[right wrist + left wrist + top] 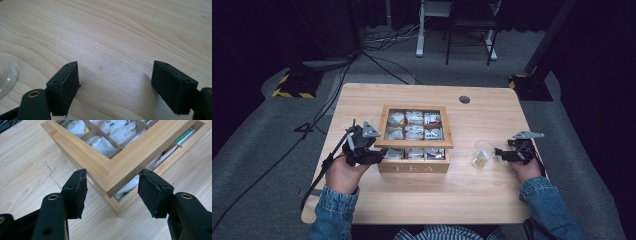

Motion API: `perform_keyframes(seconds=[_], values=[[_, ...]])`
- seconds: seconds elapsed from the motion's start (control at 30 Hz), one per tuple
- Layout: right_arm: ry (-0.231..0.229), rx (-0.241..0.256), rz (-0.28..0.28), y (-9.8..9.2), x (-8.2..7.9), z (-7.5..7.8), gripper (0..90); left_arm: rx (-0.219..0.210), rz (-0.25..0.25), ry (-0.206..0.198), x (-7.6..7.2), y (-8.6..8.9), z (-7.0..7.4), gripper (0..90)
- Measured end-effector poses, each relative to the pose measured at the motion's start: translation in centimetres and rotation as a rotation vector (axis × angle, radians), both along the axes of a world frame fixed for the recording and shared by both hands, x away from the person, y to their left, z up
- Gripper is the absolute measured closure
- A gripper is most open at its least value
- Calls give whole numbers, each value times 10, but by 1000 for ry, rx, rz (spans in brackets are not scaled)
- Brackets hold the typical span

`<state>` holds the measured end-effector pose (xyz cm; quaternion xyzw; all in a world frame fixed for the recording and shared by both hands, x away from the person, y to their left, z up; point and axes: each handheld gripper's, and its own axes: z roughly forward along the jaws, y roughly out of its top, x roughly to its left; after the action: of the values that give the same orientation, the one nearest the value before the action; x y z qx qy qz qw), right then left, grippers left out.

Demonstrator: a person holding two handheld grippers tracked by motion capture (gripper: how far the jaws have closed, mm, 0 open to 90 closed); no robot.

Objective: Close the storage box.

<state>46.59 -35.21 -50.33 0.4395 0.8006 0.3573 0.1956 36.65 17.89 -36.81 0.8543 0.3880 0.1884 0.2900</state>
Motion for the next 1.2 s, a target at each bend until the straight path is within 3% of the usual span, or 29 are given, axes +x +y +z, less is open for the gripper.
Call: perform_keyframes(seconds=[0.33,0.53,0.83,1.2], values=[[-1,-1,1,0,0,0,232,17,-4,26,1,-1,-4,407],[-2,0,1,0,0,0,233,57,-4,46,1,-5,-8,405],[-2,0,1,0,0,0,233,86,-11,118,6,-7,-17,396],[-2,-1,2,0,0,0,233,115,-22,176,11,-9,-26,395]])
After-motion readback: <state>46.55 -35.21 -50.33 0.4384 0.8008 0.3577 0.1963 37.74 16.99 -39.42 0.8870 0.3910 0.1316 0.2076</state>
